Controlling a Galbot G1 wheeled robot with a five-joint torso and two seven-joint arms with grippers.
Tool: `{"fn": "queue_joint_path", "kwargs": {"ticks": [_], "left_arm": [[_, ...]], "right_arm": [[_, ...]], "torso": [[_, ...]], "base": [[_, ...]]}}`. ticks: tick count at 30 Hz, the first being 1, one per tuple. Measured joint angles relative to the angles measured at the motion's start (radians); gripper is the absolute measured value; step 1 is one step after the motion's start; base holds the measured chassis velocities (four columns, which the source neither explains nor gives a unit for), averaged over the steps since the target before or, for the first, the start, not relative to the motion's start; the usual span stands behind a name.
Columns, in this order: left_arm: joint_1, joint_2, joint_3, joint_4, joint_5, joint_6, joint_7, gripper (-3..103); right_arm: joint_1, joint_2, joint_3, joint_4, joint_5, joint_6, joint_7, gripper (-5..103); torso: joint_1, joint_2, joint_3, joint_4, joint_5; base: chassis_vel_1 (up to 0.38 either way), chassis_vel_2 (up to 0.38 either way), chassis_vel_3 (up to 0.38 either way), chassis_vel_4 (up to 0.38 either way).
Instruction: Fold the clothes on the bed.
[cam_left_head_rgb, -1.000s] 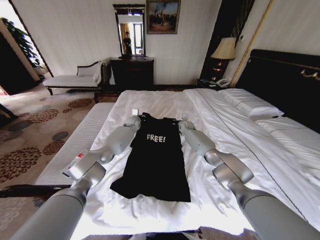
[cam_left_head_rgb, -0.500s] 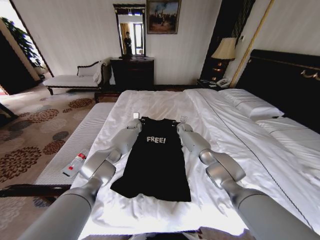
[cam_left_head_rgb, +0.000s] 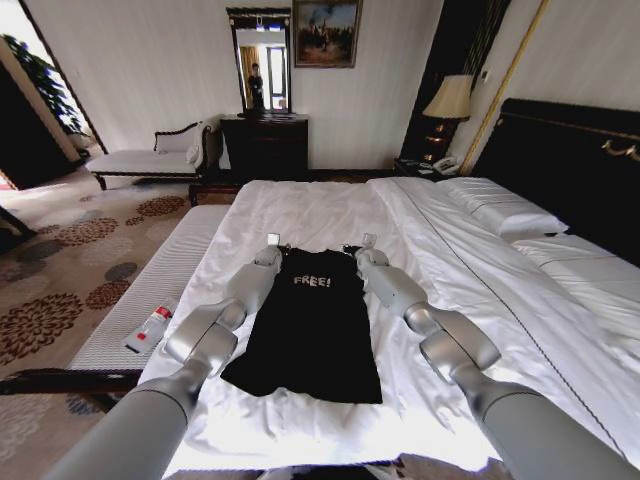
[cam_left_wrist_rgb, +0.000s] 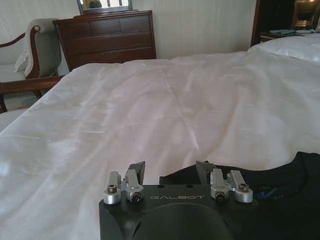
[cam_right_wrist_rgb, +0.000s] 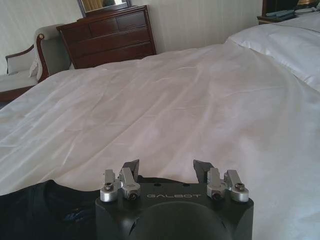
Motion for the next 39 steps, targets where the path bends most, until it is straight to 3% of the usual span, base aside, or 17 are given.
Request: {"fn": "queue_joint_path", "kwargs": {"ticks": [2, 4, 5, 6, 10, 13, 16, 17, 19, 22, 23, 25, 26, 28, 34, 39], "left_arm": [[0.017, 0.033, 0.029, -0.073, -0.082, 0.019, -0.039, 72], [0.027, 0.051, 0.049, -0.115, -0.126, 0.028, -0.056, 78], [0.038, 0.074, 0.074, -0.168, -0.169, 0.038, -0.081, 84], [0.047, 0.092, 0.092, -0.207, -0.193, 0.044, -0.100, 84], [0.112, 0.205, 0.164, -0.394, -0.284, 0.057, -0.167, 97], [0.180, 0.285, 0.161, -0.529, -0.326, 0.056, -0.204, 100], [0.212, 0.326, 0.160, -0.597, -0.338, 0.054, -0.215, 100], [0.254, 0.379, 0.160, -0.685, -0.366, 0.047, -0.225, 103], [0.273, 0.397, 0.158, -0.718, -0.379, 0.044, -0.226, 100], [0.375, 0.476, 0.107, -0.875, -0.428, 0.036, -0.232, 96], [0.466, 0.532, 0.044, -0.979, -0.439, 0.031, -0.237, 94], [0.517, 0.561, 0.009, -1.026, -0.439, 0.027, -0.237, 94], [0.582, 0.600, -0.039, -1.080, -0.439, 0.025, -0.239, 94], [0.671, 0.649, -0.100, -1.154, -0.442, 0.020, -0.234, 93], [0.880, 0.724, -0.221, -1.311, -0.443, 0.014, -0.217, 93], [1.075, 0.711, -0.351, -1.453, -0.413, 0.012, -0.200, 93]], "right_arm": [[-0.022, -0.039, -0.011, 0.081, 0.046, -0.019, 0.033, 74], [-0.034, -0.061, -0.012, 0.125, 0.069, -0.030, 0.045, 74], [-0.052, -0.088, -0.005, 0.178, 0.097, -0.044, 0.058, 80], [-0.067, -0.107, 0.004, 0.216, 0.115, -0.052, 0.067, 85], [-0.193, -0.245, 0.084, 0.409, 0.190, -0.081, 0.114, 99], [-0.318, -0.340, 0.156, 0.570, 0.248, -0.102, 0.139, 100], [-0.385, -0.383, 0.197, 0.676, 0.292, -0.112, 0.148, 100], [-0.462, -0.427, 0.238, 0.799, 0.320, -0.117, 0.156, 100], [-0.490, -0.444, 0.251, 0.843, 0.322, -0.117, 0.156, 100], [-0.557, -0.475, 0.273, 0.964, 0.326, -0.119, 0.163, 100], [-0.571, -0.478, 0.267, 1.011, 0.329, -0.123, 0.170, 100], [-0.577, -0.477, 0.260, 1.030, 0.329, -0.125, 0.173, 100], [-0.594, -0.477, 0.260, 1.056, 0.330, -0.129, 0.178, 100], [-0.653, -0.486, 0.283, 1.116, 0.330, -0.133, 0.186, 100], [-0.844, -0.503, 0.405, 1.237, 0.313, -0.144, 0.191, 100], [-1.016, -0.489, 0.544, 1.331, 0.299, -0.156, 0.191, 100]], "torso": [[0.000, 0.000, 0.000, 0.0002, 0.0000], [0.000, 0.000, 0.000, 0.0003, -0.0001], [0.000, 0.000, 0.000, 0.0005, 0.0000], [0.000, 0.000, 0.000, 0.0004, 0.0002], [0.000, 0.000, 0.000, -0.0003, 0.0002], [0.000, 0.000, 0.000, -0.0008, 0.0002], [0.000, 0.000, 0.000, -0.0008, 0.0002], [0.000, 0.000, 0.000, -0.0002, 0.0000], [0.000, 0.000, 0.000, 0.0002, -0.0001], [0.000, 0.000, 0.000, -0.0010, -0.0005], [0.000, 0.000, 0.000, -0.0007, -0.0005], [0.000, 0.000, 0.000, 0.0001, -0.0005], [0.000, 0.000, 0.000, 0.0017, -0.0002], [0.000, 0.000, 0.000, 0.0018, -0.0002], [0.000, 0.000, 0.000, -0.0005, 0.0003], [0.000, 0.000, 0.000, -0.0002, 0.0003]], "base": [[0.000, 0.000, 0.000, 0.000], [0.000, 0.000, 0.000, 0.000], [0.000, 0.000, 0.000, 0.000], [0.000, 0.000, 0.000, 0.000], [0.000, 0.000, 0.000, 0.000], [0.000, 0.000, 0.000, 0.000], [0.000, 0.000, 0.000, 0.000], [0.000, 0.000, 0.000, 0.000], [0.000, 0.000, 0.000, 0.000], [0.000, 0.000, 0.000, 0.000], [0.000, 0.000, 0.000, 0.000], [0.000, 0.000, 0.000, 0.000], [0.000, 0.000, 0.000, 0.000], [0.000, 0.000, 0.000, 0.000], [0.000, 0.000, 0.000, 0.000], [0.000, 0.000, 0.000, 0.000]]}}
